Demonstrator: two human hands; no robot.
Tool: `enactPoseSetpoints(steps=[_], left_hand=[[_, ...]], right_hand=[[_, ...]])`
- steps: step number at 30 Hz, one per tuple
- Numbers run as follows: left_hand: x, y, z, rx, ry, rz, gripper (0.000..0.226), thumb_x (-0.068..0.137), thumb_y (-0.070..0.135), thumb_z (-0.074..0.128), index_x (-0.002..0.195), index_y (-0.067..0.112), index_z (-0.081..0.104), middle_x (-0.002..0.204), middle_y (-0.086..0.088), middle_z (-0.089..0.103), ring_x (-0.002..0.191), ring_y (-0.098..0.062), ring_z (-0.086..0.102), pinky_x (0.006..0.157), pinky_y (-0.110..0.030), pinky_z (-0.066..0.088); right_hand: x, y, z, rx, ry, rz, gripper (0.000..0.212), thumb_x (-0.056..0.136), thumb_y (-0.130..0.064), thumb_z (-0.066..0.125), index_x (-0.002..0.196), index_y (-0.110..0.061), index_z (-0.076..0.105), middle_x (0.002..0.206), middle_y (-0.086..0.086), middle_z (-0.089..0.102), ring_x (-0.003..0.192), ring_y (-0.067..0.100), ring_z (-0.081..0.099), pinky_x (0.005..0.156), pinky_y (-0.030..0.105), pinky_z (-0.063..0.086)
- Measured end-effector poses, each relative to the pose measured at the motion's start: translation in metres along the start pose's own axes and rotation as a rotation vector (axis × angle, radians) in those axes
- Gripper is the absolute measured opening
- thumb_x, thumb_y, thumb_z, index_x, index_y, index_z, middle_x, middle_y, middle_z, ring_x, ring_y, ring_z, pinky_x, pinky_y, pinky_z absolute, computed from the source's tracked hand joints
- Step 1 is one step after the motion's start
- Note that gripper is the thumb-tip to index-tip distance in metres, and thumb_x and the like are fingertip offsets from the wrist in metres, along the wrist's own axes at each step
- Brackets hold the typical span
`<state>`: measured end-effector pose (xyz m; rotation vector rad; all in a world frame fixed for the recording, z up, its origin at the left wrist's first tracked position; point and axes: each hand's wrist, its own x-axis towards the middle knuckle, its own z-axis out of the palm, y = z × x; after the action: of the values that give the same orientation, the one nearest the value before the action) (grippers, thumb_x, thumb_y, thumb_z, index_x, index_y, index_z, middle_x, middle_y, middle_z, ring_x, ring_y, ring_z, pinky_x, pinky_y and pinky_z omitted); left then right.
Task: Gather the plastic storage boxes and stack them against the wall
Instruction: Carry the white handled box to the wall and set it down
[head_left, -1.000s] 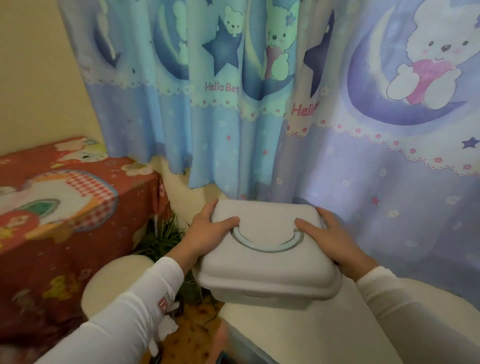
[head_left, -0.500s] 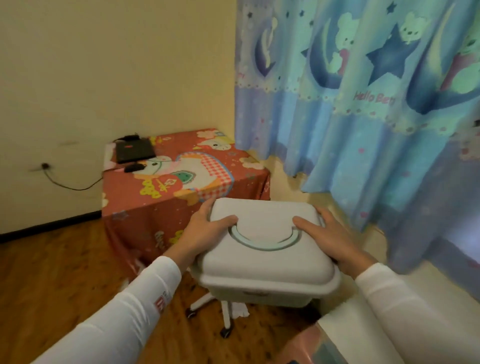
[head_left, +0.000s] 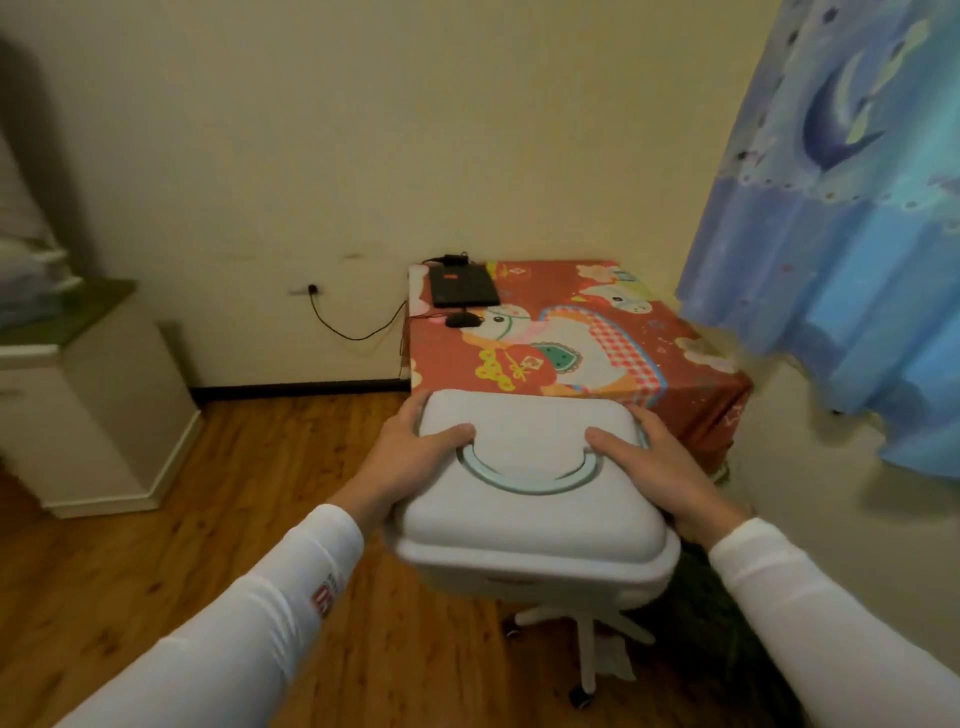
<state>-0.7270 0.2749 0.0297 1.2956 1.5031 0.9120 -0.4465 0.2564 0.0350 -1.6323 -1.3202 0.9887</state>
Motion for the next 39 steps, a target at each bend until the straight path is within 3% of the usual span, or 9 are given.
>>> enactPoseSetpoints(steps=[3, 6, 12, 18, 23, 28, 32, 35, 39], left_hand=[[0.011, -0.010, -0.041, 0.026, 0.054, -0.020, 0.091, 0.071, 0.058, 0.071, 0.149, 0.043, 0.026, 0.135, 0.002, 0.045, 0.103, -0.019, 0.053, 0.078, -0.037, 0.049], [0.022, -0.024, -0.088, 0.051, 0.106, -0.039, 0.089, 0.074, 0.058, 0.069, 0.150, 0.043, 0.024, 0.147, -0.003, 0.041, 0.102, -0.019, 0.050, 0.066, -0.031, 0.045], [0.033, -0.047, -0.164, 0.037, 0.183, -0.058, 0.082, 0.082, 0.051, 0.068, 0.151, 0.038, 0.027, 0.151, -0.006, 0.038, 0.121, -0.029, 0.050, 0.095, -0.046, 0.048], [0.037, -0.061, -0.223, 0.004, 0.246, -0.097, 0.078, 0.085, 0.046, 0.067, 0.151, 0.035, 0.027, 0.149, -0.008, 0.040, 0.122, -0.031, 0.051, 0.099, -0.051, 0.048], [0.053, -0.077, -0.263, -0.002, 0.287, -0.125, 0.079, 0.085, 0.049, 0.066, 0.151, 0.036, 0.026, 0.148, -0.007, 0.042, 0.119, -0.030, 0.053, 0.098, -0.050, 0.048], [0.087, -0.094, -0.300, -0.005, 0.341, -0.131, 0.078, 0.083, 0.053, 0.066, 0.149, 0.040, 0.028, 0.146, -0.004, 0.043, 0.102, -0.018, 0.054, 0.075, -0.032, 0.045], [0.128, -0.101, -0.330, -0.002, 0.370, -0.146, 0.080, 0.081, 0.055, 0.067, 0.149, 0.041, 0.027, 0.145, -0.004, 0.044, 0.109, -0.023, 0.053, 0.084, -0.039, 0.047], [0.173, -0.102, -0.356, 0.027, 0.401, -0.148, 0.078, 0.082, 0.055, 0.066, 0.149, 0.039, 0.028, 0.145, -0.005, 0.046, 0.113, -0.024, 0.053, 0.095, -0.041, 0.047], [0.227, -0.099, -0.387, 0.048, 0.405, -0.158, 0.078, 0.084, 0.056, 0.064, 0.150, 0.039, 0.026, 0.148, -0.006, 0.044, 0.119, -0.028, 0.052, 0.101, -0.046, 0.045]], right_hand=[[0.015, -0.018, 0.043, -0.003, -0.028, -0.021, 0.074, 0.073, -0.056, 0.072, 0.137, -0.035, 0.042, 0.141, -0.002, 0.045, 0.116, 0.019, 0.051, 0.092, 0.041, 0.046], [0.029, -0.039, 0.091, -0.032, -0.069, -0.027, 0.082, 0.073, -0.057, 0.072, 0.143, -0.033, 0.037, 0.145, 0.000, 0.044, 0.124, 0.023, 0.047, 0.102, 0.046, 0.041], [0.051, -0.074, 0.173, -0.030, -0.156, -0.064, 0.075, 0.075, -0.055, 0.071, 0.139, -0.032, 0.040, 0.137, 0.001, 0.048, 0.113, 0.023, 0.053, 0.091, 0.041, 0.047], [0.074, -0.099, 0.240, -0.041, -0.250, -0.072, 0.061, 0.075, -0.056, 0.070, 0.125, -0.040, 0.040, 0.109, -0.012, 0.052, 0.089, 0.005, 0.054, 0.061, 0.026, 0.044], [0.099, -0.113, 0.287, -0.056, -0.316, -0.098, 0.074, 0.073, -0.058, 0.071, 0.136, -0.033, 0.042, 0.129, -0.001, 0.053, 0.103, 0.019, 0.059, 0.082, 0.042, 0.053], [0.136, -0.126, 0.335, -0.018, -0.379, -0.093, 0.079, 0.073, -0.056, 0.072, 0.140, -0.032, 0.039, 0.131, 0.000, 0.052, 0.107, 0.022, 0.058, 0.086, 0.044, 0.052], [0.178, -0.141, 0.374, -0.026, -0.410, -0.128, 0.067, 0.073, -0.056, 0.071, 0.130, -0.036, 0.044, 0.122, -0.005, 0.055, 0.100, 0.014, 0.058, 0.078, 0.035, 0.049], [0.221, -0.155, 0.406, 0.001, -0.433, -0.143, 0.043, 0.073, -0.056, 0.071, 0.108, -0.056, 0.046, 0.114, -0.011, 0.054, 0.096, 0.008, 0.056, 0.079, 0.035, 0.048], [0.274, -0.174, 0.441, -0.028, -0.415, -0.151, 0.071, 0.071, -0.058, 0.072, 0.134, -0.039, 0.044, 0.129, -0.006, 0.050, 0.112, 0.018, 0.054, 0.095, 0.042, 0.046]])
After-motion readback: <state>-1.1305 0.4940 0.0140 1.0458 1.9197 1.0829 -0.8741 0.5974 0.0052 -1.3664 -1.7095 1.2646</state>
